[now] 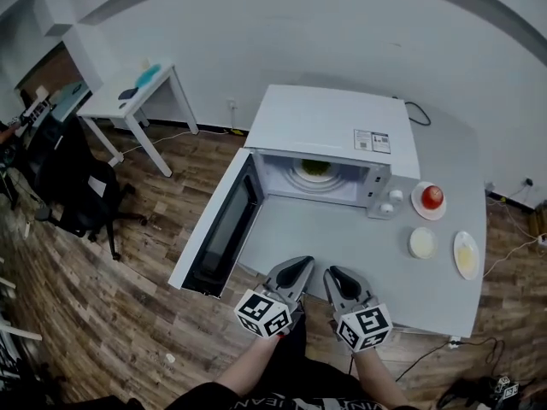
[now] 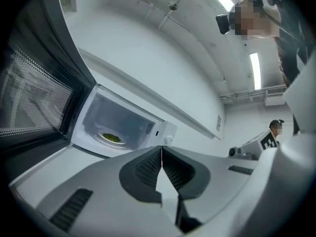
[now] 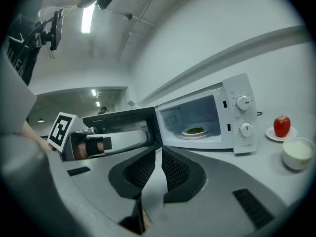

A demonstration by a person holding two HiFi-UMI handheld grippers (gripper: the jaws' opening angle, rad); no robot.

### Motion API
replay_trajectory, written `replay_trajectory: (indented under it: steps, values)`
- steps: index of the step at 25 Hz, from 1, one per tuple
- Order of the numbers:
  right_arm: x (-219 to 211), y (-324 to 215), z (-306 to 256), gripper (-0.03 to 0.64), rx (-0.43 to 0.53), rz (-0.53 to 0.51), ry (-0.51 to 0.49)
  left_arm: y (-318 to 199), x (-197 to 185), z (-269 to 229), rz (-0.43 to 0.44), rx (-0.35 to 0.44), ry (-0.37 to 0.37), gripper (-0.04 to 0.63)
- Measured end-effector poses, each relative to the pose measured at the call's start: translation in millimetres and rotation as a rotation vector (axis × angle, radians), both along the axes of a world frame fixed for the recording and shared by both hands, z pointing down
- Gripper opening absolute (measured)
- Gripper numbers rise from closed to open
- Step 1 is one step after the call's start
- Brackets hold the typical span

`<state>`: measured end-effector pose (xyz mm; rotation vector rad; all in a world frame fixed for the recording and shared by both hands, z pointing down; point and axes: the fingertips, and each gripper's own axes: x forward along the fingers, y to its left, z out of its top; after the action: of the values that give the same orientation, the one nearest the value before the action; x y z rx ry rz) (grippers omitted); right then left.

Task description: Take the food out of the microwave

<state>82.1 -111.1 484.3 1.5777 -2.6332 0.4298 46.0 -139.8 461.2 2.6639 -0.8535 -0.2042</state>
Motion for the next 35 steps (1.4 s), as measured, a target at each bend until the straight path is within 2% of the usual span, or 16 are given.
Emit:
replay_trajectory:
  steps: [9,17,24,29,35]
  values:
    - [10,-59,9,0.057,0.023,0.011,0.151,-48,-7,13,-0.032,-0.01,-0.014,0.011]
    - [15,-116,11,0.057,0.102,-0.02,0.438,-80,5,20,-0.001,0.071,-0.055,0.011]
    - [29,-159,18,0.057,0.091,-0.002,0.537,-110,10,27,-0.02,0.082,-0.058,0.011]
    - [24,-185,26,0.058,0.116,-0.034,0.63,-124,11,36,-0.047,0.089,-0.105,0.011]
    - [15,-211,38,0.058,0.13,-0.089,0.769,-133,8,40,-0.077,0.086,-0.113,0.011]
